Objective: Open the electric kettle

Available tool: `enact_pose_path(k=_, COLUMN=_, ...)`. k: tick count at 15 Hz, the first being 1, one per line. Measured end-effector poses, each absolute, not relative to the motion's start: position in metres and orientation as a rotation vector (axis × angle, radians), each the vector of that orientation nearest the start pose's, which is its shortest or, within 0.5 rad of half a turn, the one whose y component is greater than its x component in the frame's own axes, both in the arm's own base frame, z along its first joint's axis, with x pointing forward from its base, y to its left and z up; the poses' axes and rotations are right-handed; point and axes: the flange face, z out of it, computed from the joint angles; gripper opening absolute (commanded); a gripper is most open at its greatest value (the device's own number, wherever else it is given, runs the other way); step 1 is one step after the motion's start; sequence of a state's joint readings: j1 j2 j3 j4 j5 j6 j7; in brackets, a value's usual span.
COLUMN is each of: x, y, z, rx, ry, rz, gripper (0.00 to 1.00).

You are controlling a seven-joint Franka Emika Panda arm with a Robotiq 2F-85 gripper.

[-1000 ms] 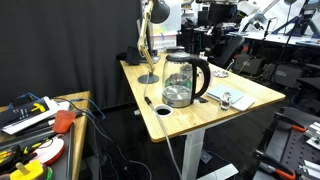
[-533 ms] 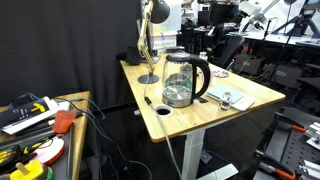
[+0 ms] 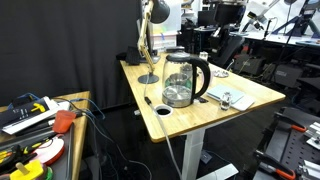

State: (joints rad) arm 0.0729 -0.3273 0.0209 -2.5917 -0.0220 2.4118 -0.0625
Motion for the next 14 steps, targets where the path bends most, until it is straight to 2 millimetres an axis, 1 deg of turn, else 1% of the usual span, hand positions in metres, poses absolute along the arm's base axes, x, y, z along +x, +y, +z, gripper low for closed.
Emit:
enact_pose_path(k=3, x=0.422, y=0.040, z=0.375, rx=-3.144, ry=-0.272, rz=-0.203, gripper=0.00)
enact_pose_path(k=6, x=0.423, y=0.040, z=0.371, rx=-3.144, ry=-0.272, rz=-0.194, gripper=0.00)
enact_pose_path(k=10, x=0.427, y=0.042, z=0.365, rx=-3.143, ry=-0.276, rz=-0.196, gripper=0.00)
enact_pose_path(k=14, x=0.436, y=0.043, z=0.360, rx=-3.142, ry=-0.279, rz=-0.194, gripper=0.00)
